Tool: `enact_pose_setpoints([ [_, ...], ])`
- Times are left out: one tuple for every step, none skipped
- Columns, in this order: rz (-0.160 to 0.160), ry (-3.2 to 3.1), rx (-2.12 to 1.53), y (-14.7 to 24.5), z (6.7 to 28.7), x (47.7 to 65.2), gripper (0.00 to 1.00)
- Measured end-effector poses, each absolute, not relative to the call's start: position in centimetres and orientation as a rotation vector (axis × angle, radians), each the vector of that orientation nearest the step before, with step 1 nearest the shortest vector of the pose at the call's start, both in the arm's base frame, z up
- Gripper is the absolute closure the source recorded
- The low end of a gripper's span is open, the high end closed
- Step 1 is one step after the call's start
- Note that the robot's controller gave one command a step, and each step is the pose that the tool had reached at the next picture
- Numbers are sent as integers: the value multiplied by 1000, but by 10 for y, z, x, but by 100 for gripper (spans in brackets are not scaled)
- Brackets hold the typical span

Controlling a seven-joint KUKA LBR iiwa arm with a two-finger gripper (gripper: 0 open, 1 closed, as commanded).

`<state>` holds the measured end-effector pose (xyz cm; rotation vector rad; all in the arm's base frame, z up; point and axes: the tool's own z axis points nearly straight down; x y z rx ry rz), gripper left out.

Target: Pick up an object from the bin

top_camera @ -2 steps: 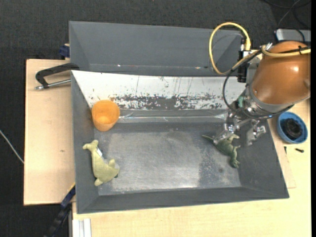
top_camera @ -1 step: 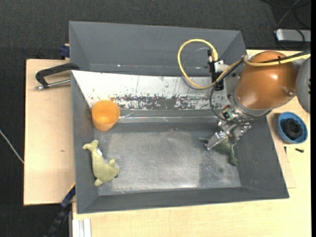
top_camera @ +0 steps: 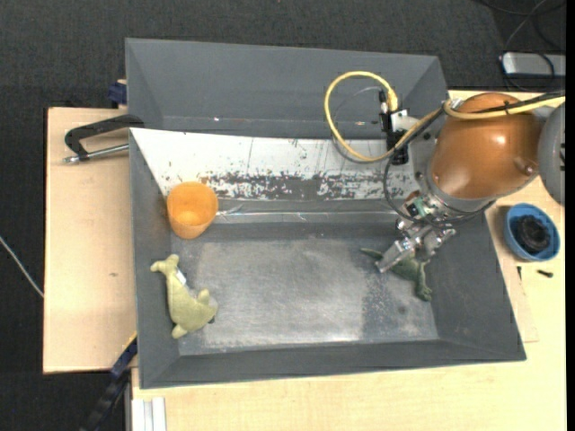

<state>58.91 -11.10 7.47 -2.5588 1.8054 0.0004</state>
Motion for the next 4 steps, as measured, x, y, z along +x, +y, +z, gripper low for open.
enact_pose_setpoints([
  [1,1440,-2784,-109,74,600,100],
  [-15,1410,-2801,-106,205,599,100],
  [0,1411,-2803,-106,200,598,0],
  [12,884,-3013,-68,84,590,0],
])
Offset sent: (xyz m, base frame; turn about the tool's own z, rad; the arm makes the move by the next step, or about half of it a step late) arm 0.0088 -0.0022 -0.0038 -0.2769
